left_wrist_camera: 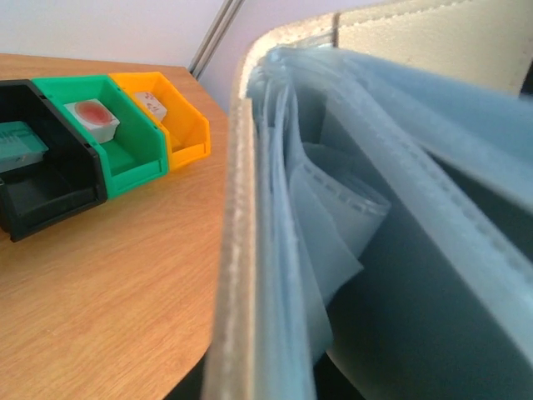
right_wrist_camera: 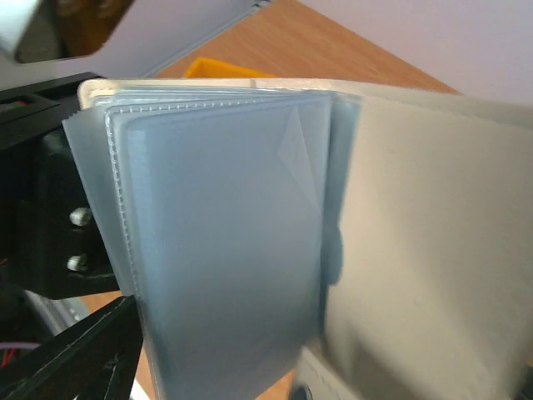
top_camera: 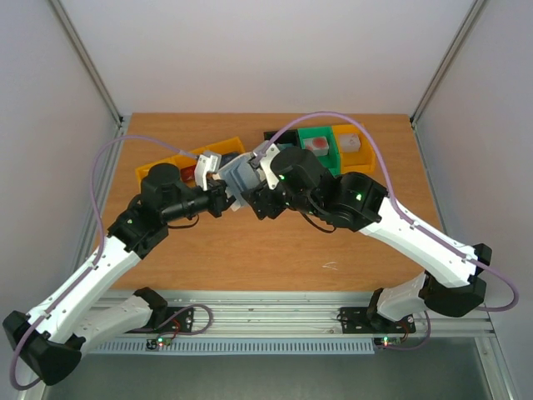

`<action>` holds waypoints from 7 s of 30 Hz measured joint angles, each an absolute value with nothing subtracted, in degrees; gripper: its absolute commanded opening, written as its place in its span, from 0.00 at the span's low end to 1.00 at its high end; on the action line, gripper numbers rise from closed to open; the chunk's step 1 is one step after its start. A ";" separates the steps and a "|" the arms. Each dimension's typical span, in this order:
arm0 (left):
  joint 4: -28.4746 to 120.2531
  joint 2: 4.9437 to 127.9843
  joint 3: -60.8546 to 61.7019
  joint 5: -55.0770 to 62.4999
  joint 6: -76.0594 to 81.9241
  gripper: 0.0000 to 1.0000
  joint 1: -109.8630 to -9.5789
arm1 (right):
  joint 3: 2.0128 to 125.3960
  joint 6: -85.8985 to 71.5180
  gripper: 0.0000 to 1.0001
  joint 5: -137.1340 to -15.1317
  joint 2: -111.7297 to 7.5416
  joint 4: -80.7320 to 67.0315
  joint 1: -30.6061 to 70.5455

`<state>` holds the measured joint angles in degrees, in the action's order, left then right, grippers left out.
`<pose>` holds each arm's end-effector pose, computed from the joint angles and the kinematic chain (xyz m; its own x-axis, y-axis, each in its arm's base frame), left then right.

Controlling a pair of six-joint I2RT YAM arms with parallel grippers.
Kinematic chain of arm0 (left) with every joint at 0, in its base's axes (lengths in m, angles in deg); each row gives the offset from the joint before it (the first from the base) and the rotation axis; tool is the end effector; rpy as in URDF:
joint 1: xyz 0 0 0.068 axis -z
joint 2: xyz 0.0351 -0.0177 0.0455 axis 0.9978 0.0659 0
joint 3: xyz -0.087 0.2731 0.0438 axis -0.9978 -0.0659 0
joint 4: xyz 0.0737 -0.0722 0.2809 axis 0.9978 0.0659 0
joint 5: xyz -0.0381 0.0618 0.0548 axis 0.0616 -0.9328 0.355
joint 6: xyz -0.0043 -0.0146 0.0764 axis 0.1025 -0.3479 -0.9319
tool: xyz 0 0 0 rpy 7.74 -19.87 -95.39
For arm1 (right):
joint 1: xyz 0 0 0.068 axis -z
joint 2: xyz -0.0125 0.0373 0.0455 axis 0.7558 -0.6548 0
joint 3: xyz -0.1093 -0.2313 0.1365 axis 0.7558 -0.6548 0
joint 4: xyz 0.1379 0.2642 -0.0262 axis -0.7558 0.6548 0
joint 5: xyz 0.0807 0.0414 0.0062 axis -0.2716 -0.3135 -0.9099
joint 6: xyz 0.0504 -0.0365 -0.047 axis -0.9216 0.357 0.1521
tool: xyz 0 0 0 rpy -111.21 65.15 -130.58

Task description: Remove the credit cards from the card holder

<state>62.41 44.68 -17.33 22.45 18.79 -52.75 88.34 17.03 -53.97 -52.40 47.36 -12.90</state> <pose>0.2057 -0.1724 0.3729 -0.5704 -0.1151 -0.8133 0.6722 0.5036 -0.5427 0.1745 0.2924 0.4597 -0.0358 -0.6839 -0.7287 -0.8070 0.4499 -0.3826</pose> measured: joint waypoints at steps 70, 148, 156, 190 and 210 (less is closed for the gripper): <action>64.88 43.04 -18.25 28.36 11.67 0.00 -52.00 | 79.81 13.19 0.47 -92.85 -44.62 46.25 10.11; 58.43 43.77 -19.98 34.13 9.22 0.30 -49.23 | 76.51 16.01 0.01 -108.00 -41.36 46.14 14.79; 56.64 39.39 -23.78 36.95 10.62 0.78 -50.10 | 77.39 15.70 0.01 -106.53 -41.29 47.89 15.03; 81.27 51.44 -18.43 -6.92 -20.24 0.00 -50.06 | 82.44 13.71 0.24 -86.99 -43.06 64.76 18.33; 54.91 40.79 -24.68 39.66 3.87 0.00 -50.21 | 67.82 7.46 0.19 -107.43 -40.59 31.78 8.28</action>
